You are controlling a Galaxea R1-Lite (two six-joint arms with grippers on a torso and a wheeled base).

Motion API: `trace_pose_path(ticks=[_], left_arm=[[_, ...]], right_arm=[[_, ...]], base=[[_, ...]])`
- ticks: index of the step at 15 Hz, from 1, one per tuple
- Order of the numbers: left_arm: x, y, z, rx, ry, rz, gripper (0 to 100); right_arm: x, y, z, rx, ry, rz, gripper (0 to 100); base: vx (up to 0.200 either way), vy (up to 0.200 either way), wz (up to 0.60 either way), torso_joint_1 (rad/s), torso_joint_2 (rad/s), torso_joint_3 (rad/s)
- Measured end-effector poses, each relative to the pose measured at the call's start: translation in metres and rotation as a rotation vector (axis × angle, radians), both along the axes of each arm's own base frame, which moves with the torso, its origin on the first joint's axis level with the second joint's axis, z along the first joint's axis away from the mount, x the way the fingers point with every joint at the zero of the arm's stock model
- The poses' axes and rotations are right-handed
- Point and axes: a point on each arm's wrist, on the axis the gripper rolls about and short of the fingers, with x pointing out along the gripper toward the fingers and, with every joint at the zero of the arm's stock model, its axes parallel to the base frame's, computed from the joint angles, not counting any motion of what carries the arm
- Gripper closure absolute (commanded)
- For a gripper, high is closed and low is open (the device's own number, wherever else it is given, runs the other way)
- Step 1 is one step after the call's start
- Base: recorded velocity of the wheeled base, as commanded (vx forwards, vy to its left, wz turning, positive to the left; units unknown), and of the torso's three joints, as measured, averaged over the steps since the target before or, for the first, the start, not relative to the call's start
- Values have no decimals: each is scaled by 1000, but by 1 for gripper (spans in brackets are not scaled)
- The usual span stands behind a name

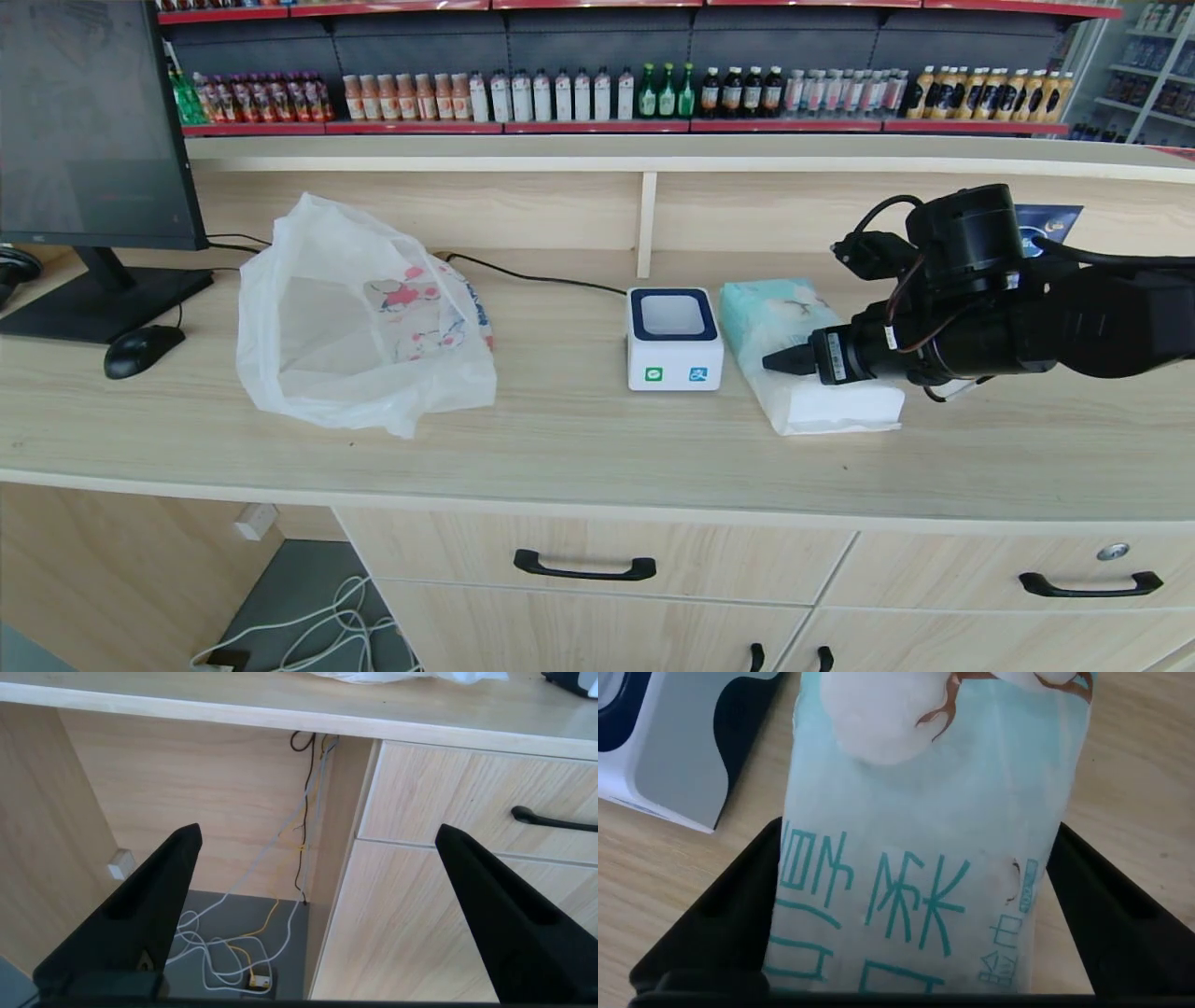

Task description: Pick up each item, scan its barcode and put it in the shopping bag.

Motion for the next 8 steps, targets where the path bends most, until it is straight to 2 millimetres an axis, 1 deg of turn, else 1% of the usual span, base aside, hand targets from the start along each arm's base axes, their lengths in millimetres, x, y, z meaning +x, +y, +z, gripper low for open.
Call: trace_pose_path(ticks=[1, 4, 8], left_arm=[[0, 0, 0, 0, 0, -1, 0], [0, 0, 0, -1, 0, 0, 0], [0, 0, 0, -1, -1, 0, 0]], right_arm=[[0, 0, 0, -1, 1, -1, 100], [-1, 1, 0, 7, 1, -16, 100], [-9, 3, 3, 27, 3, -29, 100]], base=[[0, 0, 0, 0, 0, 0], [0, 0, 0, 0, 0, 0], [0, 0, 0, 0, 0, 0]])
